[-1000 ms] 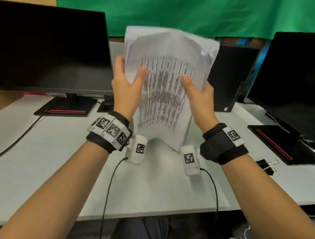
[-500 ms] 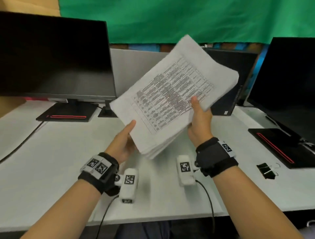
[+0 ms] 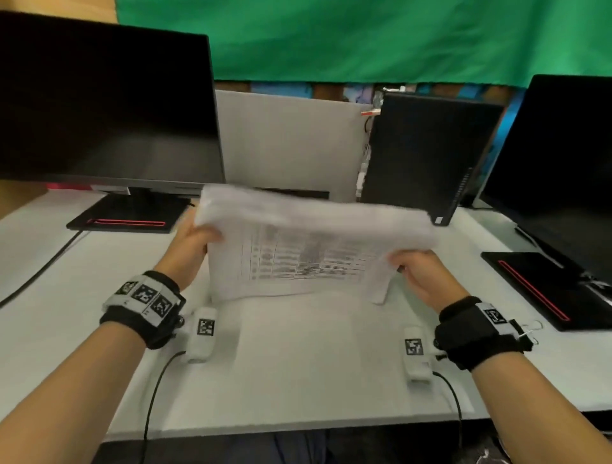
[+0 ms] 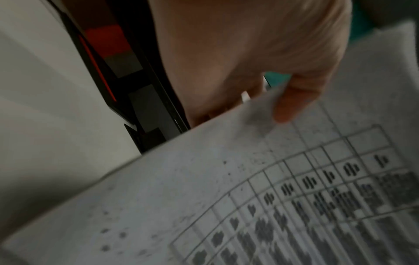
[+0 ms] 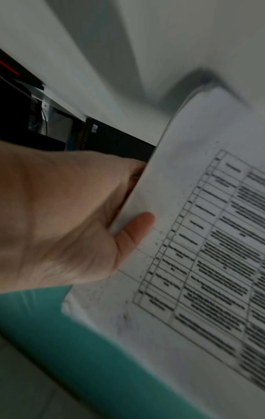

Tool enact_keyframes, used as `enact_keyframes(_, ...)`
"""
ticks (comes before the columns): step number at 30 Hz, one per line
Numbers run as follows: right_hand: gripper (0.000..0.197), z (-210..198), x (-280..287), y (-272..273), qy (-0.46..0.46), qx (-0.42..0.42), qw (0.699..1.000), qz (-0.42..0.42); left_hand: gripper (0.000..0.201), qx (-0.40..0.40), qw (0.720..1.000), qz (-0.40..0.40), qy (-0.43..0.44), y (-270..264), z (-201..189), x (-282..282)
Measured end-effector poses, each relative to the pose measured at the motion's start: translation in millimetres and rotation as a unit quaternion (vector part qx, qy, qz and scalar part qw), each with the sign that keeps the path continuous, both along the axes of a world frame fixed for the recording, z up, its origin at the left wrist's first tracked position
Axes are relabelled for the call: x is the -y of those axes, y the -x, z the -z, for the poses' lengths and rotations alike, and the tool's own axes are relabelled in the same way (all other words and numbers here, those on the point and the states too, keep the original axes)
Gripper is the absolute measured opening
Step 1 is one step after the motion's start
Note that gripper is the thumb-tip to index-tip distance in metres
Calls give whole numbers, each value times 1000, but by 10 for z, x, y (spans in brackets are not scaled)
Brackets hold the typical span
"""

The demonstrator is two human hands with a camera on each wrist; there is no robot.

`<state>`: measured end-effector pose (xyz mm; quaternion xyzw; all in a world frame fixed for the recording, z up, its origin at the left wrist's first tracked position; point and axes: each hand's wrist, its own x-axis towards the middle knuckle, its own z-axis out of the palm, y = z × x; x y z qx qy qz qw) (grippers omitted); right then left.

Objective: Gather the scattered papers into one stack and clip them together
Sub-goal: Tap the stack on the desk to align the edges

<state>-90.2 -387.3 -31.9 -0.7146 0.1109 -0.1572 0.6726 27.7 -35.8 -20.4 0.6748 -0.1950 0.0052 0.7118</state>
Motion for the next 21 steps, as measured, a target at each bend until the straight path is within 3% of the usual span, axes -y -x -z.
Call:
enact_keyframes(2, 44, 11, -97, 45, 23, 4, 1000, 20, 27, 30, 999, -18, -16, 9, 97, -8)
enact_keyframes(6, 42, 13, -139, -16, -39, 8, 998, 47, 11, 34, 999, -29, -7, -56, 67, 27)
enact_keyframes(10, 41, 5, -178, -60, -77, 13, 995, 61, 47, 9, 999, -42, -11, -49, 25, 44)
enact_keyframes(17, 39, -29, -189, -68, -75, 19, 995, 65, 51, 5, 999, -29, -42, -78, 34, -15)
enact_keyframes(21, 17, -55, -253, -103, -47, 0, 997, 59, 39, 0, 997, -15, -74, -4, 84, 17)
